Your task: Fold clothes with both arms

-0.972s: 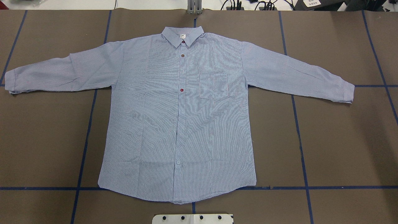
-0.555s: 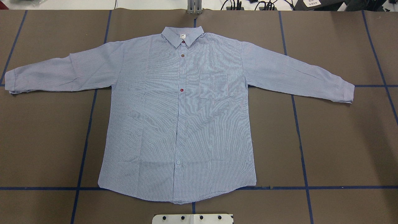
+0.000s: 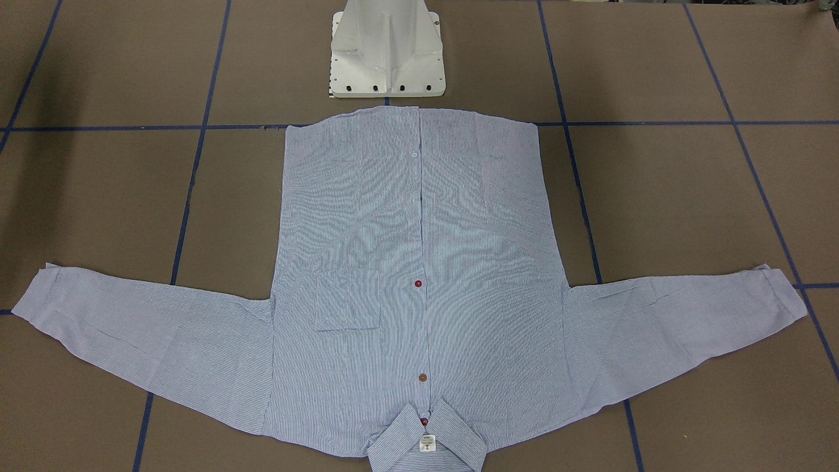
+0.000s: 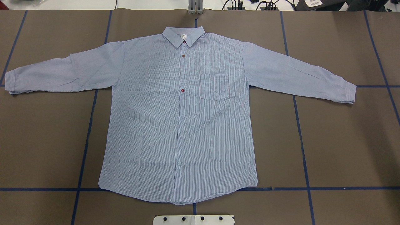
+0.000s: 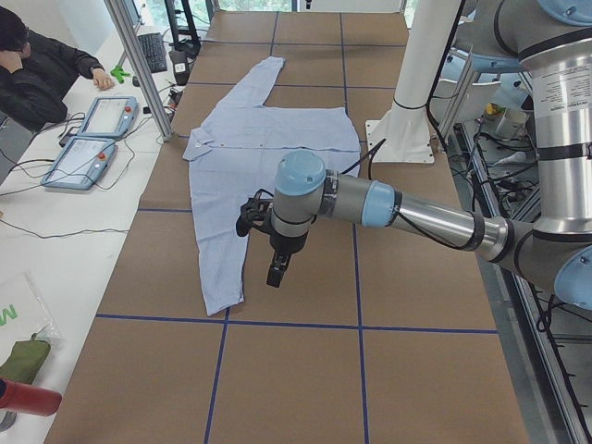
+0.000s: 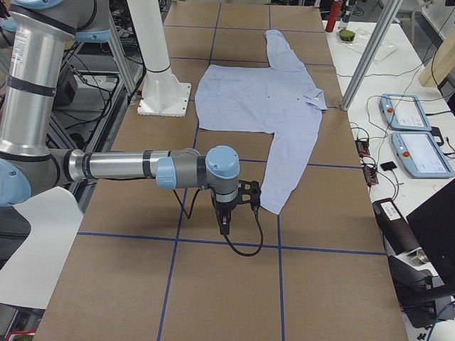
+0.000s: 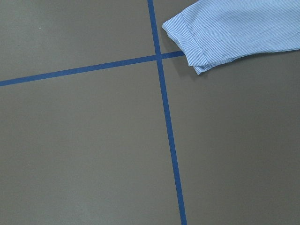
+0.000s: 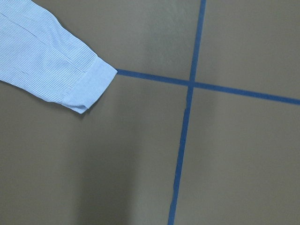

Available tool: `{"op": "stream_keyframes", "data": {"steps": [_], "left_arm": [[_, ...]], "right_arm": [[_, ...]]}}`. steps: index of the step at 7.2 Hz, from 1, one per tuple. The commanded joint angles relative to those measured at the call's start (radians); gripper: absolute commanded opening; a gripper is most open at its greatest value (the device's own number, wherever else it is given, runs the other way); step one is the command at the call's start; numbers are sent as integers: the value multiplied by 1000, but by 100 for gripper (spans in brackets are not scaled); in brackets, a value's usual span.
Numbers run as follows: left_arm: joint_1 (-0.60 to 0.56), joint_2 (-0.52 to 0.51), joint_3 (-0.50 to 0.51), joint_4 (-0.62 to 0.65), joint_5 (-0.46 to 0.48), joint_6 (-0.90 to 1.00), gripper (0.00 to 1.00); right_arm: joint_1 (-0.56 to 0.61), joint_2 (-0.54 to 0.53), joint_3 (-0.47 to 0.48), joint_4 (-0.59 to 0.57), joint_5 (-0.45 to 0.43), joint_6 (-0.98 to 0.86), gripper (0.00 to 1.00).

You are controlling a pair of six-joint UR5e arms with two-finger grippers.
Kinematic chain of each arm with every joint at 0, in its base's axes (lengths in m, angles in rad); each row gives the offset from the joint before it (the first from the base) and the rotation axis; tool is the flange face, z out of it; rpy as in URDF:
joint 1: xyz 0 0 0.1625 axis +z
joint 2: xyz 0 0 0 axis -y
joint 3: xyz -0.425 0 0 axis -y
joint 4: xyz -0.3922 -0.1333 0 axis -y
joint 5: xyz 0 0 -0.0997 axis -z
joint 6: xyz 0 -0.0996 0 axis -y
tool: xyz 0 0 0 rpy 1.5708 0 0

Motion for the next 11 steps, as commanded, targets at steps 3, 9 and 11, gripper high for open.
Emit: {"op": "stream_keyframes", "data": {"steps": [3,9,11], "left_arm": [[-2,-100,187,-379,-3,-3,100],[-2,-86,190,-380,-8,0,100],[-2,-86,190,-380,-8,0,100]], "right_arm": [[8,45,-57,184,1,95,100],[-349,145,-216,581,-271,749,99],[-430,212,-447,865,-319,950,97]]}}
